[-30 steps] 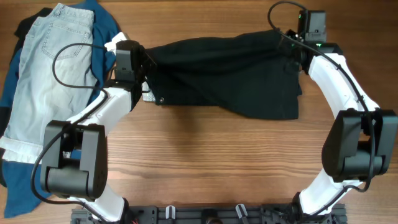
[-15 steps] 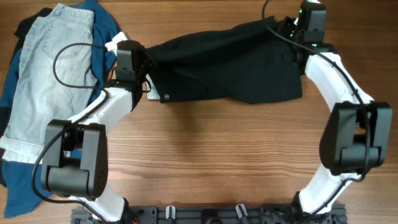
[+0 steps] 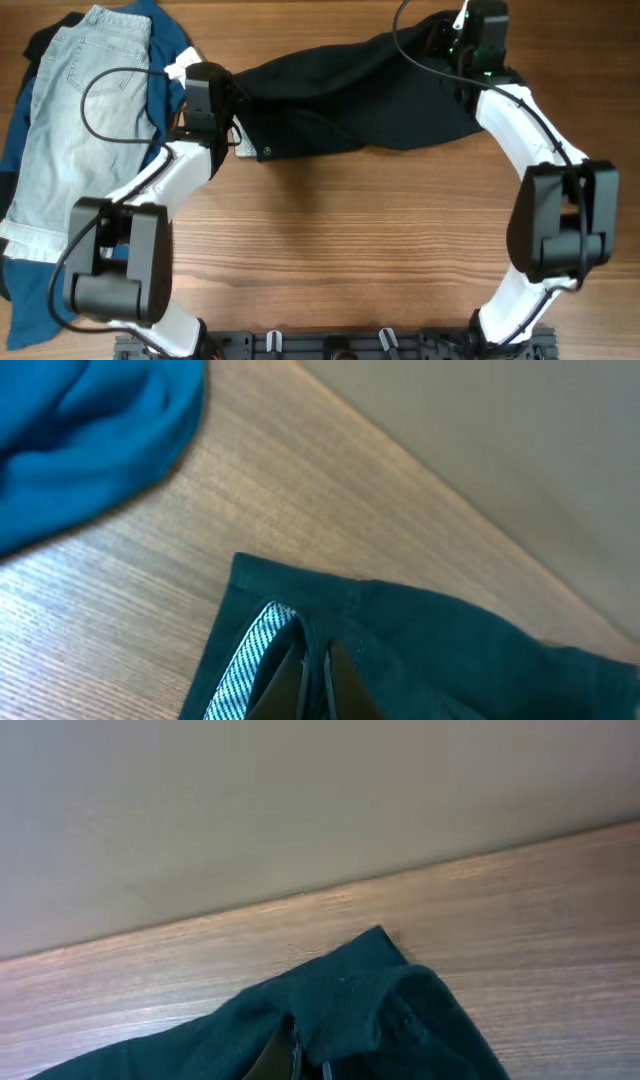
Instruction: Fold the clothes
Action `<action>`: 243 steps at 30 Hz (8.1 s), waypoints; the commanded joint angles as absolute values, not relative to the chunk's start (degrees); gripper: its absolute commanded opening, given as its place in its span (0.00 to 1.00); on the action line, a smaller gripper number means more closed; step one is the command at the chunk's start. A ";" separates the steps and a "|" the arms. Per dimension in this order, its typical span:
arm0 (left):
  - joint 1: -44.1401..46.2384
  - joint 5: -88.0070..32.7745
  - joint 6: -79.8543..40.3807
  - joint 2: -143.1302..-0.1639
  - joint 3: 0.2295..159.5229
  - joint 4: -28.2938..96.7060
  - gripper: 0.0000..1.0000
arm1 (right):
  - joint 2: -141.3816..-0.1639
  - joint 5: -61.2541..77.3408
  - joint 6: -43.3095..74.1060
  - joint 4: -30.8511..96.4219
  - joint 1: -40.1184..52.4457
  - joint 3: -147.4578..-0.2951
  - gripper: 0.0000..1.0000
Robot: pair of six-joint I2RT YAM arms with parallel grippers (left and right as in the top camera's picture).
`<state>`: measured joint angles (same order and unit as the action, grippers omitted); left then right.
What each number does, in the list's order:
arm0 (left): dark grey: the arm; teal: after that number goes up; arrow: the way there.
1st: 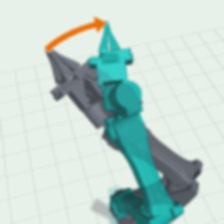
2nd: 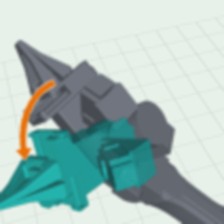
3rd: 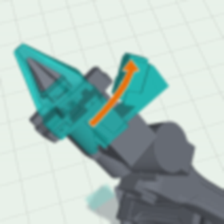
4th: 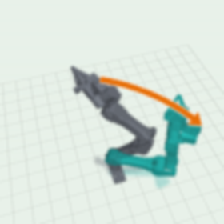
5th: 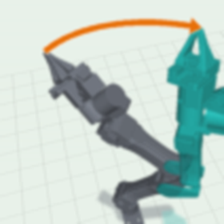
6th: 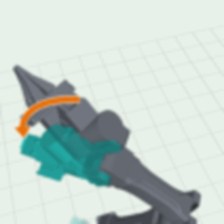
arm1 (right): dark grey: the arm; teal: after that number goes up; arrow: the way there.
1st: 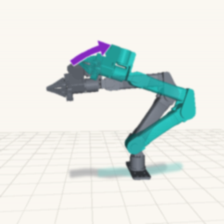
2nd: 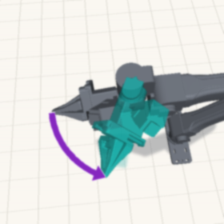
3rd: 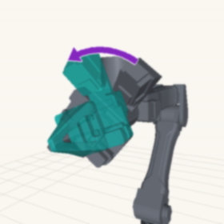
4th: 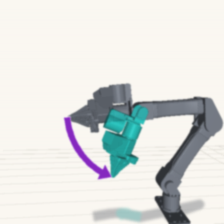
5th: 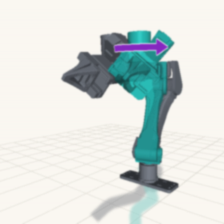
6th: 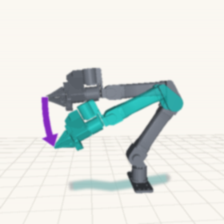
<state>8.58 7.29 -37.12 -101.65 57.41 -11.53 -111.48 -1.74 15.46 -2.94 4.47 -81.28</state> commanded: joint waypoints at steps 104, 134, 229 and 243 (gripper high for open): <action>11.05 -3.14 -14.24 -85.95 58.35 37.36 1.00 | -108.55 15.53 4.73 39.27 22.20 -81.25 0.43; -3.11 -3.38 -22.76 -76.84 58.89 34.70 1.00 | -122.21 14.15 10.44 6.55 19.79 -89.25 0.69; -1.80 -15.14 -11.44 -88.64 64.42 38.46 0.04 | -111.46 27.11 4.40 33.95 2.66 -79.29 0.21; -1.74 -15.11 -9.41 -82.61 75.72 52.90 0.04 | -108.09 26.59 5.04 37.43 4.36 -79.00 0.04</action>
